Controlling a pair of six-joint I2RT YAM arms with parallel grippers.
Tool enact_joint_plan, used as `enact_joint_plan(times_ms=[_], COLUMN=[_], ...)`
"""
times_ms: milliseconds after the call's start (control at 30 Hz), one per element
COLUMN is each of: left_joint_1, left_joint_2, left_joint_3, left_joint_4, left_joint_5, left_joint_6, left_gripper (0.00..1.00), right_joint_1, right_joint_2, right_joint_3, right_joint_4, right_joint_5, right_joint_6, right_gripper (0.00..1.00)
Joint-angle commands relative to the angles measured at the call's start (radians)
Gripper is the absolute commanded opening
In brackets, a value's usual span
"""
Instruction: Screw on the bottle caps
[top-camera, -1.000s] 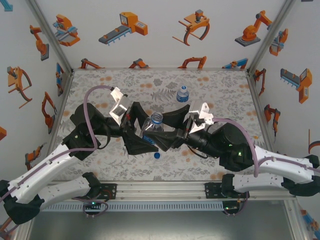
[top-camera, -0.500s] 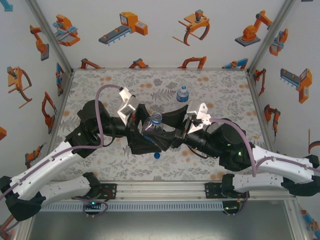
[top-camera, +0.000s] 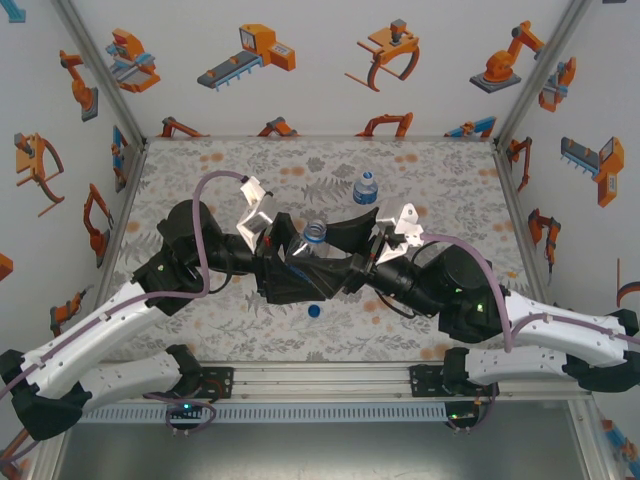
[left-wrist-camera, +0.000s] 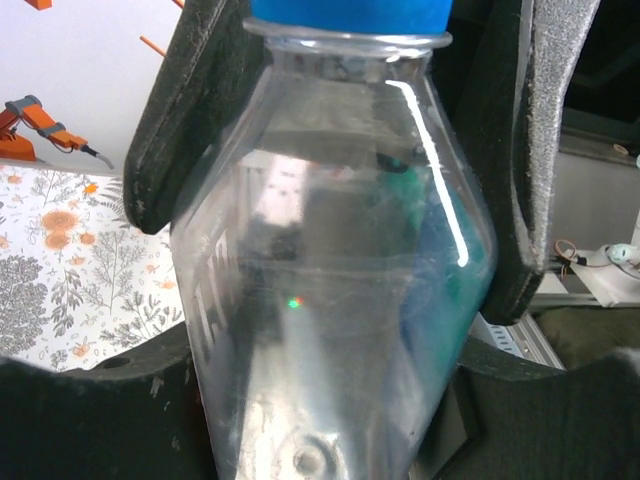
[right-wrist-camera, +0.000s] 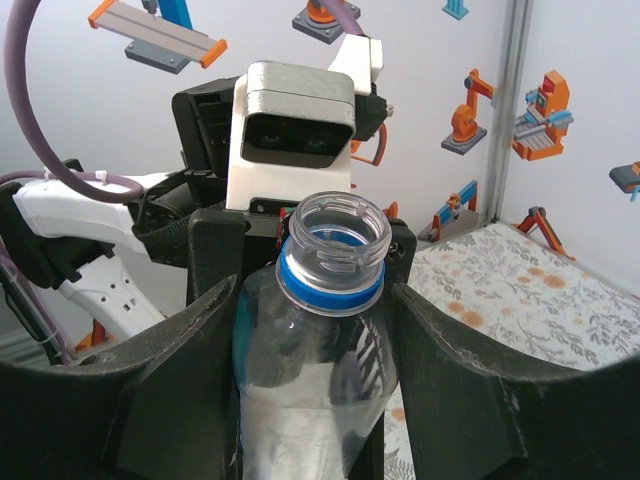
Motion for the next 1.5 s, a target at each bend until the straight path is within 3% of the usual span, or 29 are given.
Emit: enact_joint_plan(times_ms=[0,67,200,300,400,467,600,800,1100,1333,1467], left_joint_1=[-0.008,-0.008,-0.008,-0.003,0.014,0.040,0.145,0.256,0.358,0.375,0.374], left_joint_2=[0.004,-0.001,-0.036,-0.068,-0.091,-0.109,-0.142,-0.187,-0.296,-0.334,-0.407], left_joint_3=[0.030,0.033,0.034,0.035,0.026,0.012,-0.021,-0.049,-0.130,-0.187,-0.257], left_joint_4=[-0.022,-0.052,-0.194,-0.336,-0.444,-0.493,-0.551,-0.621,-0.650,-0.696,-0.653], left_joint_5=[0.005,-0.009,-0.140,-0.301,-0.450,-0.528,-0.550,-0.507,-0.485,-0.691,-0.752], left_joint_6=[0.024,0.046,0.138,0.211,0.251,0.252,0.221,0.250,0.384,0.424,0.413], left_gripper=[0.48,0.47,0.42,0.35,0.26,0.13,0.00,0.01,0.06,0.03,0.03], right_joint_1=[0.002,0.002,0.002,-0.004,-0.013,-0.028,-0.105,-0.233,-0.262,-0.266,-0.274], right_joint_2=[-0.013,-0.013,-0.026,-0.042,-0.060,-0.068,-0.064,-0.008,0.242,0.427,0.515], right_joint_3=[0.009,0.014,0.035,0.038,0.021,0.007,-0.013,-0.061,-0.050,-0.055,-0.053], right_joint_4=[0.045,0.033,-0.033,-0.095,-0.137,-0.172,-0.281,-0.418,-0.603,-0.632,-0.654], right_joint_5=[0.045,0.053,0.092,0.120,0.157,0.187,0.179,0.104,0.089,0.055,0.036], right_joint_6=[0.000,-0.003,-0.024,-0.033,-0.028,-0.010,0.082,0.250,0.431,0.596,0.666], right_gripper=[0.33,0.37,0.66,0.73,0.73,0.73,0.73,0.73,0.68,0.62,0.59])
